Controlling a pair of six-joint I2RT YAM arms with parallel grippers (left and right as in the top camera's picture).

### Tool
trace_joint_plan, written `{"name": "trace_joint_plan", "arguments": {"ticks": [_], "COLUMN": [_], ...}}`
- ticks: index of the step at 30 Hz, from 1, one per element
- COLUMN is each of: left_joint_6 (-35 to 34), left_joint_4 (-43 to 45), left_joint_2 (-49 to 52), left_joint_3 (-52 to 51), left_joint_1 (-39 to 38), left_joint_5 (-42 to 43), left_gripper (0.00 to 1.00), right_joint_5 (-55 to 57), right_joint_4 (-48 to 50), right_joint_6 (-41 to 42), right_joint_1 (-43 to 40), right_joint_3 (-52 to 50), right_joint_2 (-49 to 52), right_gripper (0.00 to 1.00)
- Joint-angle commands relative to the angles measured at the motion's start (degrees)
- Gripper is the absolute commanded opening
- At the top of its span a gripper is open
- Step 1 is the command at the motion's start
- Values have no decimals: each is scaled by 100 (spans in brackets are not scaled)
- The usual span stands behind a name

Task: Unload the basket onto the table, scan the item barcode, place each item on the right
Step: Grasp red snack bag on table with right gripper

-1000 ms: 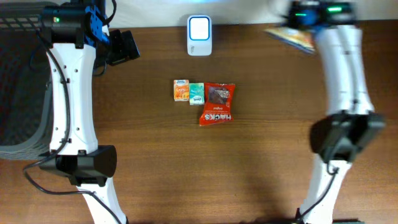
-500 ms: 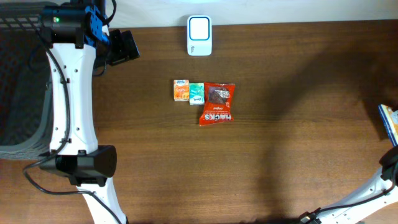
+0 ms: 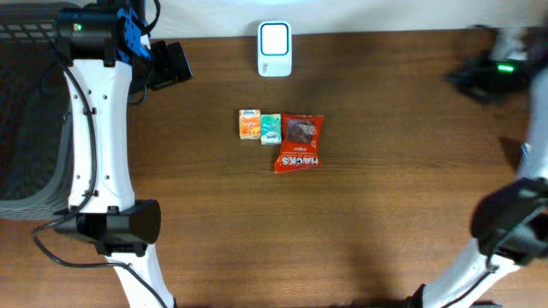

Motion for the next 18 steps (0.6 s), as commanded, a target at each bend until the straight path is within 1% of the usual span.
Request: {"name": "trace_joint_plan", "arguments": {"ticks": [1, 4, 5, 6, 8, 12, 13, 14, 16, 17, 18], "left_joint_6": [50, 50, 50, 50, 50, 50, 50, 50, 50, 50, 50], "left_joint_4": [-4, -4, -4, -4, -4, -4, -4, -4, -4, -4, -4], "left_joint_2": [-114, -114, -114, -114, -114, -114, -114, -114, -114, -114, -114], "left_joint_3": [37, 37, 37, 37, 37, 37, 37, 37, 37, 37, 37], "left_joint_1": [15, 15, 15, 15, 15, 15, 15, 15, 15, 15, 15], "left_joint_5": [-55, -57, -55, -55, -57, -55, -57, -55, -55, -55, -57], "left_gripper": [99, 99, 99, 99, 99, 99, 99, 99, 99, 99, 99], "right_joint_5": [463, 1259, 1572, 1720, 1762, 1943, 2232, 2498, 3259, 3668, 4046], "right_joint_4": [-17, 225, 289, 361, 588, 914, 935, 931, 946, 946, 938], "right_joint_6": [-509, -468, -190, 42, 192, 439, 636, 640, 643, 807, 1134], "right_joint_1": [1342, 2538, 2929, 3217, 3644, 4140, 4247, 4334, 4544, 4642, 4706], "right_joint_3": [-321, -492, -492, -492, -492, -494, -494, -494, -498, -503, -503], "right_joint_2": [286, 765, 1005, 1200, 1534, 1705, 1705, 1705, 1709, 1729, 1759], "right_gripper": [45, 45, 45, 44, 40, 40, 40, 40, 45, 47, 47]}}
